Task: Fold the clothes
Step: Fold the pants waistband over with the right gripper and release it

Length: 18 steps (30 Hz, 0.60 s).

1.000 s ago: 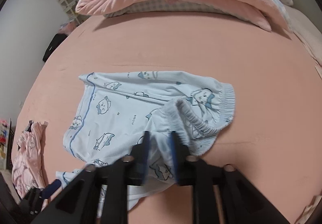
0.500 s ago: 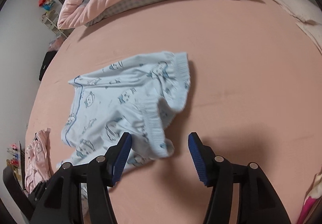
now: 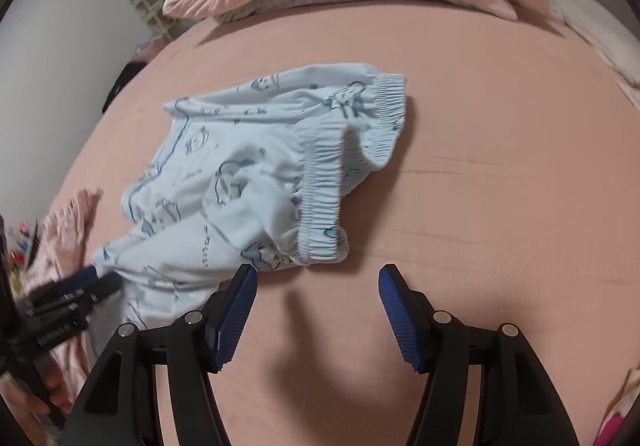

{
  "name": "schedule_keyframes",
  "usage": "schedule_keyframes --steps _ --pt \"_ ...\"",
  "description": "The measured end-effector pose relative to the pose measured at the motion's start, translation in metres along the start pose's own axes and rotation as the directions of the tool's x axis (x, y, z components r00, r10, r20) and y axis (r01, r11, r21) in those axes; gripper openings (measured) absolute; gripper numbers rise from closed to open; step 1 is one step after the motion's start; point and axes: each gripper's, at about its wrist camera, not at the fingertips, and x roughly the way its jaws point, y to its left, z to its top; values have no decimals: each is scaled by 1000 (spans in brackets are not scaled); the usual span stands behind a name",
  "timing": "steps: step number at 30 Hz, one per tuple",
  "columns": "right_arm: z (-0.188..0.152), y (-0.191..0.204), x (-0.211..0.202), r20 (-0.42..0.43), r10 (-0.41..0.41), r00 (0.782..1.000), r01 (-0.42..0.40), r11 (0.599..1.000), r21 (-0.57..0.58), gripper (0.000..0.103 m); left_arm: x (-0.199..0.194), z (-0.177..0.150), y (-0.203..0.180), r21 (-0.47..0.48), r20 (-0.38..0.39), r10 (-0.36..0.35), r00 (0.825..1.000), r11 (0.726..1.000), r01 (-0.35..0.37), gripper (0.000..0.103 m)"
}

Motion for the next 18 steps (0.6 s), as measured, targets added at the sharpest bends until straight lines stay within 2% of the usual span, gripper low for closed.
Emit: schedule_keyframes --steps 5,8,11,18 --pt "3 9 16 -2 -15 1000 15 996 -89 63 4 -2 0 -16 -27 -44 999 999 44 61" --pt "4 9 33 4 -24 1000 24 990 -139 63 3 -2 -1 -11 -21 -46 999 999 46 61" --pt "4 16 40 45 -40 998 49 977 -205 63 2 -3 -2 -4 -14 -45 999 999 45 60" --pt "8 20 46 67 -50 996 65 969 -237 61 1 -3 -5 11 0 -40 999 999 40 58"
